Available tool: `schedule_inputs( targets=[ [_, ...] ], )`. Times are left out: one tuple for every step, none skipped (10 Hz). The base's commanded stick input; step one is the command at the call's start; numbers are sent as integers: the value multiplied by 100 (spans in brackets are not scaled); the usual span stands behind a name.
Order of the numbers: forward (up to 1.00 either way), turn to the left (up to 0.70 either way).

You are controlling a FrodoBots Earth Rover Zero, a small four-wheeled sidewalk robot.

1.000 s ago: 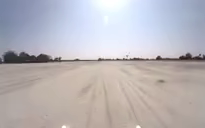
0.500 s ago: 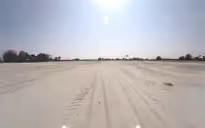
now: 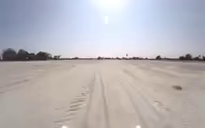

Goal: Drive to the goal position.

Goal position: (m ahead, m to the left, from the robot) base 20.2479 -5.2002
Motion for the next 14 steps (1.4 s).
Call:
schedule_inputs(
  targets=[
    [70,0],
    [70,0],
    [70,0],
    [70,0],
    [70,0],
    [70,0],
    [70,0],
    [70,0],
    [70,0],
    [70,0],
    [70,0],
    [70,0],
    [70,0],
    [70,0]
  ],
)
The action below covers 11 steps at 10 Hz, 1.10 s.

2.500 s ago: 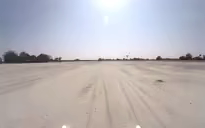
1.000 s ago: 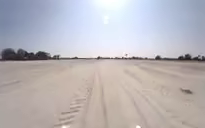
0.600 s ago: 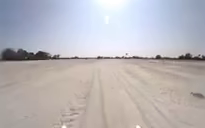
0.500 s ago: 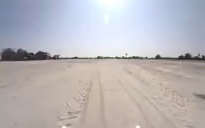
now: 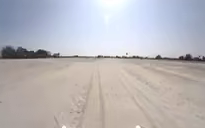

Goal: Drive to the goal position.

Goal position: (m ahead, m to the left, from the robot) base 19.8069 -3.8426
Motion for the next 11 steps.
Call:
schedule_inputs(
  targets=[
    [70,0],
    [70,0],
    [70,0],
    [70,0],
    [70,0],
    [70,0],
    [70,0],
    [70,0],
    [70,0],
    [70,0],
    [70,0]
  ],
)
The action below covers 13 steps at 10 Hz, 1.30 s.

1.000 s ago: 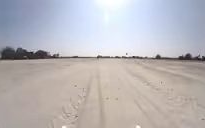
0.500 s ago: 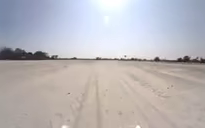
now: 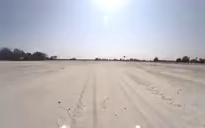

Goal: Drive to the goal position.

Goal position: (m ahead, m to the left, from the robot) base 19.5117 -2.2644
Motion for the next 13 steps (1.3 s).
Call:
schedule_inputs(
  targets=[
    [70,0],
    [70,0],
    [70,0],
    [70,0],
    [70,0],
    [70,0],
    [70,0],
    [70,0],
    [70,0],
    [70,0],
    [70,0],
    [70,0],
    [70,0]
  ],
)
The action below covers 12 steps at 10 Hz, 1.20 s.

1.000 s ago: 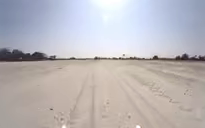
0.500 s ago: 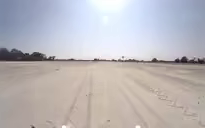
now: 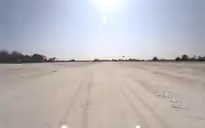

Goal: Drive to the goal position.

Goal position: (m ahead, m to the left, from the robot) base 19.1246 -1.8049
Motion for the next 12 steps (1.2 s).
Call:
schedule_inputs(
  targets=[
    [70,0],
    [70,0],
    [70,0],
    [70,0],
    [70,0],
    [70,0],
    [70,0],
    [70,0],
    [70,0],
    [70,0],
    [70,-35],
    [70,-35]
  ],
)
